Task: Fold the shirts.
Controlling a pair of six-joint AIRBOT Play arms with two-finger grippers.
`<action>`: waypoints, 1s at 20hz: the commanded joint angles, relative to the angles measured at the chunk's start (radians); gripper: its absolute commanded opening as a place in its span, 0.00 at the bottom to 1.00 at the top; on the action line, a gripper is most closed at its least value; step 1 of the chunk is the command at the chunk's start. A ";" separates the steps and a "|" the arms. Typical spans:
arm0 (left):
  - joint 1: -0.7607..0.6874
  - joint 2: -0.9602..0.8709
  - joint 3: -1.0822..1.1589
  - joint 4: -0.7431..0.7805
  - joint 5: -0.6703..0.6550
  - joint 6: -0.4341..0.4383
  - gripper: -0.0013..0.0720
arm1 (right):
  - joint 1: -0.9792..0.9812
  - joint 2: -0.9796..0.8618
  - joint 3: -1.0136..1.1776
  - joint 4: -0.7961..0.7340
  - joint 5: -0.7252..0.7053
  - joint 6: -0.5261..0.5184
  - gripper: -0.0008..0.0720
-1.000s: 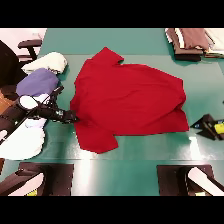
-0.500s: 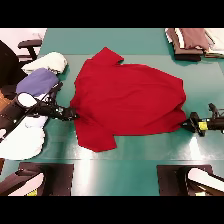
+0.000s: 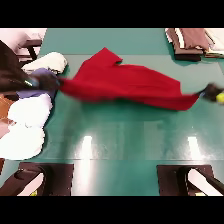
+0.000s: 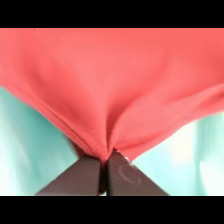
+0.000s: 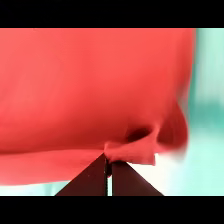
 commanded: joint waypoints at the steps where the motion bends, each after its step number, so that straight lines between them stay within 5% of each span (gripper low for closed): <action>1: 0.001 0.101 0.393 0.118 0.000 -0.019 0.05 | 0.005 0.149 0.330 -0.001 0.020 0.030 0.03; 6: 0.001 0.105 0.844 0.123 0.039 -0.019 0.05 | -0.090 0.221 0.740 -0.003 0.082 0.039 0.03; 9: 0.001 0.100 0.884 0.138 0.100 -0.027 0.05 | -0.187 0.178 0.937 -0.002 0.187 0.084 0.03; 11: 0.001 0.060 0.884 0.180 0.029 -0.075 0.05 | -0.220 0.127 1.034 -0.002 0.244 0.124 0.03; 16: 0.001 -0.148 0.740 0.197 -0.197 -0.126 0.05 | -0.140 0.012 0.899 -0.033 0.338 0.161 0.03; 20: 0.001 -0.333 0.549 0.156 -0.240 -0.148 0.05 | 0.117 -0.158 0.704 -0.378 0.406 0.188 0.03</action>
